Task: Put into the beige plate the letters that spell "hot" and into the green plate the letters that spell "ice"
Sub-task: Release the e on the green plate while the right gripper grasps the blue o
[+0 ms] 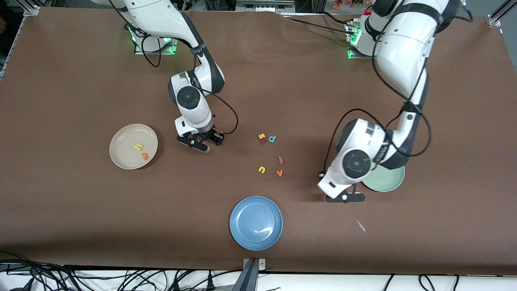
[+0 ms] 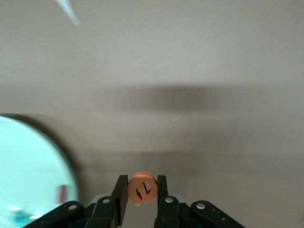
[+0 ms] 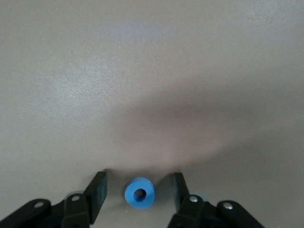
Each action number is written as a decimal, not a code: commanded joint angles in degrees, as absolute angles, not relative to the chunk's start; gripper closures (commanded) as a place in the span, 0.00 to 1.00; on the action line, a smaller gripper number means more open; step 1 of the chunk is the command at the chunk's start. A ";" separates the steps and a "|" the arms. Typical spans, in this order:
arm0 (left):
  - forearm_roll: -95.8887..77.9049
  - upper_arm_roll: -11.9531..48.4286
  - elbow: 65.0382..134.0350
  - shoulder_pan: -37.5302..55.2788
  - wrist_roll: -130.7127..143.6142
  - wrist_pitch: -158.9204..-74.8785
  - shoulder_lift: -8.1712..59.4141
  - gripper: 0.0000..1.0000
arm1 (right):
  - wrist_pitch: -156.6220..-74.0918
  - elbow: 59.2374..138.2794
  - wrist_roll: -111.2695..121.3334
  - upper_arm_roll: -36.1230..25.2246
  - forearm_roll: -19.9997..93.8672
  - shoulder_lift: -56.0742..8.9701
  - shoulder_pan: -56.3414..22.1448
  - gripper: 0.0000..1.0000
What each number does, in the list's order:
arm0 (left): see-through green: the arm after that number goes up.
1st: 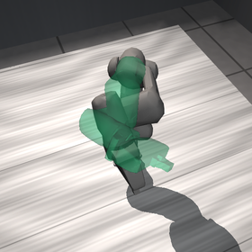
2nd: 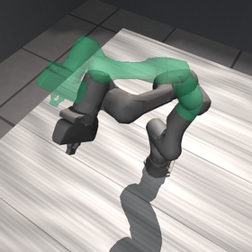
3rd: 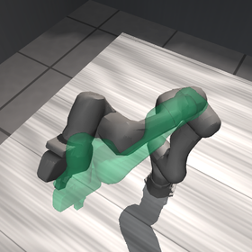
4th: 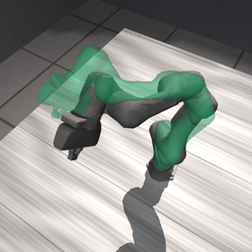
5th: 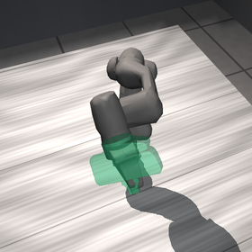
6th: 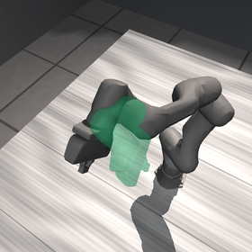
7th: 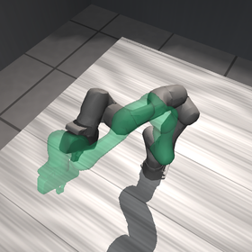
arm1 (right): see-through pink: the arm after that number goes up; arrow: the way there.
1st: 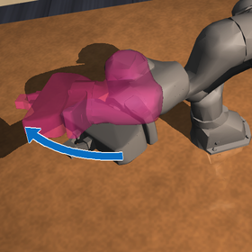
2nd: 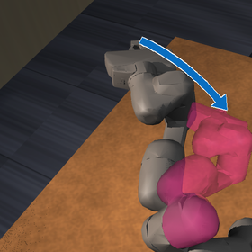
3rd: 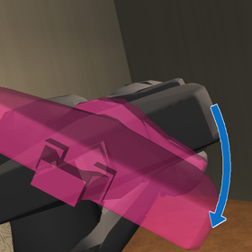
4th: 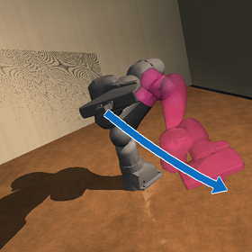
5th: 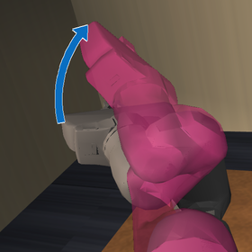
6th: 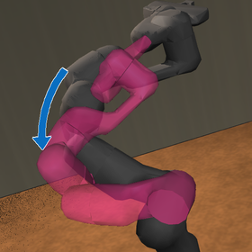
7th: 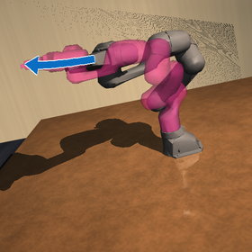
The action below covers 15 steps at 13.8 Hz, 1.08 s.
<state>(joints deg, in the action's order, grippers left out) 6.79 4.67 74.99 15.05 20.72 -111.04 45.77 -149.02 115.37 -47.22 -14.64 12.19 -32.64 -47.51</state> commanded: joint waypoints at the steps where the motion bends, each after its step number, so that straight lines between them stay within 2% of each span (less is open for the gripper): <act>1: 7.21 5.10 88.31 11.96 11.71 -111.71 36.75 0.97 | -150.20 114.87 -47.28 -14.33 13.18 -33.40 -48.08 0.47; 4: 7.82 5.01 97.70 10.73 8.36 -115.38 32.45 0.97 | -150.38 115.05 -47.64 -14.33 13.18 -33.40 -48.08 0.49; 7: 8.53 5.01 107.20 3.63 -2.76 -128.71 30.76 0.96 | -150.99 115.66 -47.46 -14.33 13.18 -33.40 -48.16 0.55; 8: 8.53 5.01 108.71 1.08 -7.16 -132.24 31.02 0.96 | -151.08 115.75 -47.29 -14.33 13.18 -33.31 -48.16 0.58; 10: 8.53 5.01 108.81 -0.96 -10.36 -133.85 31.90 0.94 | -151.08 115.75 -47.11 -14.33 13.18 -33.31 -48.16 0.66; 11: 8.53 5.10 108.63 -0.97 -10.46 -134.03 32.17 0.84 | -151.08 115.75 -47.02 -14.33 13.18 -33.31 -48.16 0.69; 12: 8.53 5.01 108.46 -0.88 -10.46 -134.03 32.17 0.35 | -151.08 115.75 -47.11 -14.33 13.18 -33.31 -48.08 0.71; 13: 8.53 5.01 108.02 -0.79 -10.55 -133.86 32.17 0.00 | -151.26 115.84 -47.02 -14.33 13.18 -33.31 -48.16 0.75; 15: 8.53 5.10 106.79 -0.79 -10.20 -133.42 32.17 0.00 | -151.26 115.84 -46.85 -14.33 13.18 -33.31 -48.08 0.76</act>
